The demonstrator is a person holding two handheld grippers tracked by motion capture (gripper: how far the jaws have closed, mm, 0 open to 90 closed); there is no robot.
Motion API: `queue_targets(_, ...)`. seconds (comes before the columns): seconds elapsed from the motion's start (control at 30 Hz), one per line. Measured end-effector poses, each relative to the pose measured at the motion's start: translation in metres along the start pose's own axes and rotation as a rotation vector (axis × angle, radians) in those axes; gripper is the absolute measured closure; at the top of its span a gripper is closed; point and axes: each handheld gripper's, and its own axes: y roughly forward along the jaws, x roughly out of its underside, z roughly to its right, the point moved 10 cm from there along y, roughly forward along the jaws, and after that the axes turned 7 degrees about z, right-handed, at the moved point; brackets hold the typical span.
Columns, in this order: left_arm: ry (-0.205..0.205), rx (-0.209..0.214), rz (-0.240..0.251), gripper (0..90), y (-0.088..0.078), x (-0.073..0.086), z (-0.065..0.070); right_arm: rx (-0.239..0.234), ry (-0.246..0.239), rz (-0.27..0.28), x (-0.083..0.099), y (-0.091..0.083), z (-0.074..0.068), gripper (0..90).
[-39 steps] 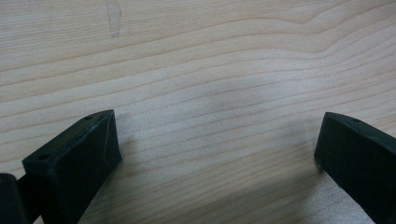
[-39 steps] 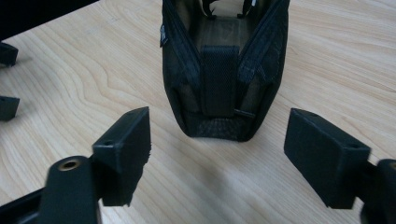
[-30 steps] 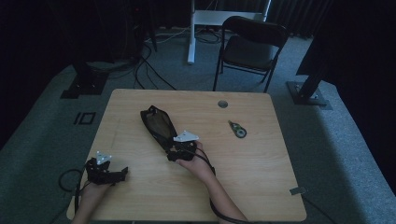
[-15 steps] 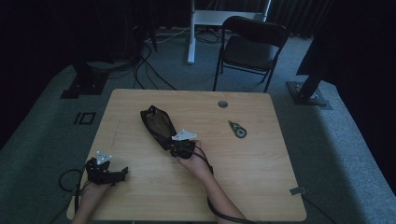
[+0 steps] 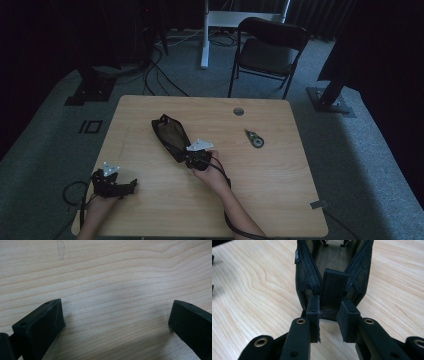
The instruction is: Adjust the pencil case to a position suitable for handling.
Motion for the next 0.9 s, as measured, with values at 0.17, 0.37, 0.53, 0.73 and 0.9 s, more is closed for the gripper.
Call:
queue_targets(0.17, 0.000, 0.000, 0.000, 0.2, 0.000, 0.000, 0.000, -0.005, 0.003, 0.000, 0.003, -0.007, 0.006, 72.8)
queue_targets(0.37, -0.001, 0.000, 0.000, 0.2, 0.000, 0.000, 0.000, -0.005, 0.005, -0.005, 0.007, -0.014, 0.010, 72.9)
queue_targets(0.53, 0.000, 0.000, 0.000, 0.2, 0.000, 0.000, 0.000, -0.004, 0.014, -0.006, 0.009, -0.018, 0.013, 72.9)
queue_targets(0.73, 0.000, 0.000, 0.000, 0.2, 0.000, 0.000, 0.000, 0.003, 0.018, 0.000, 0.011, -0.024, 0.017, 72.9)
queue_targets(0.9, -0.001, 0.000, 0.000, 0.2, 0.000, 0.000, 0.000, 0.013, 0.026, 0.002, 0.016, -0.032, 0.023, 72.9)
